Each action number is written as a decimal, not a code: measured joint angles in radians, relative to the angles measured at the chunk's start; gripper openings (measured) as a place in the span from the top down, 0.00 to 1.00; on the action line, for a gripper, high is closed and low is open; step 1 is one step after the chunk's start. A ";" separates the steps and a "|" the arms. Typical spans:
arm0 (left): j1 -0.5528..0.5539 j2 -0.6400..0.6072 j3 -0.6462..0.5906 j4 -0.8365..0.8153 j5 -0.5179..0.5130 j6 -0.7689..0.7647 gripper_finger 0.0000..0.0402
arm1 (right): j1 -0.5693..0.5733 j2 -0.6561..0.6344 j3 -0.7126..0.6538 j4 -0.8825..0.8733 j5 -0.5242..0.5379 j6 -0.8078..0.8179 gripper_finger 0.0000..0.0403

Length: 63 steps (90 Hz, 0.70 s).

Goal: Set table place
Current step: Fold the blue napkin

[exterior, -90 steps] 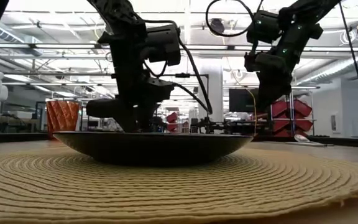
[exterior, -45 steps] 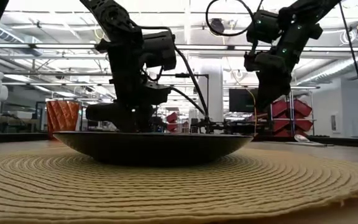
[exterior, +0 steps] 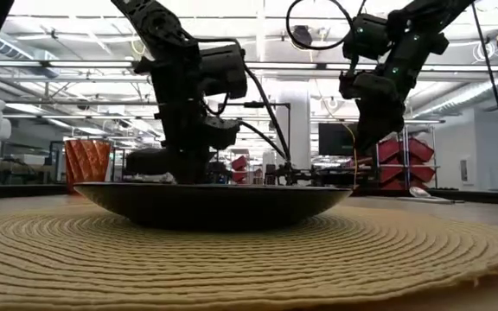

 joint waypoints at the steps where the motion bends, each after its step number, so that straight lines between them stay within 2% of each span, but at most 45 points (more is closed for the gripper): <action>1: 0.001 0.001 0.001 -0.002 -0.009 -0.001 0.99 | 0.000 0.000 0.000 0.000 0.000 0.000 0.67; 22: -0.001 -0.087 0.035 -0.176 -0.018 -0.084 1.00 | 0.000 0.000 0.000 -0.002 0.000 -0.001 0.67; 35: -0.001 -0.169 0.034 -0.345 0.059 -0.246 1.00 | 0.000 0.000 0.000 -0.006 -0.001 -0.007 0.67; 47: -0.027 -0.237 0.034 -0.490 0.086 -0.391 1.00 | 0.000 0.000 0.000 -0.007 -0.009 -0.011 0.67; 63: -0.092 -0.340 0.020 -0.676 0.166 -0.648 1.00 | 0.012 0.000 0.000 -0.009 -0.068 -0.032 0.67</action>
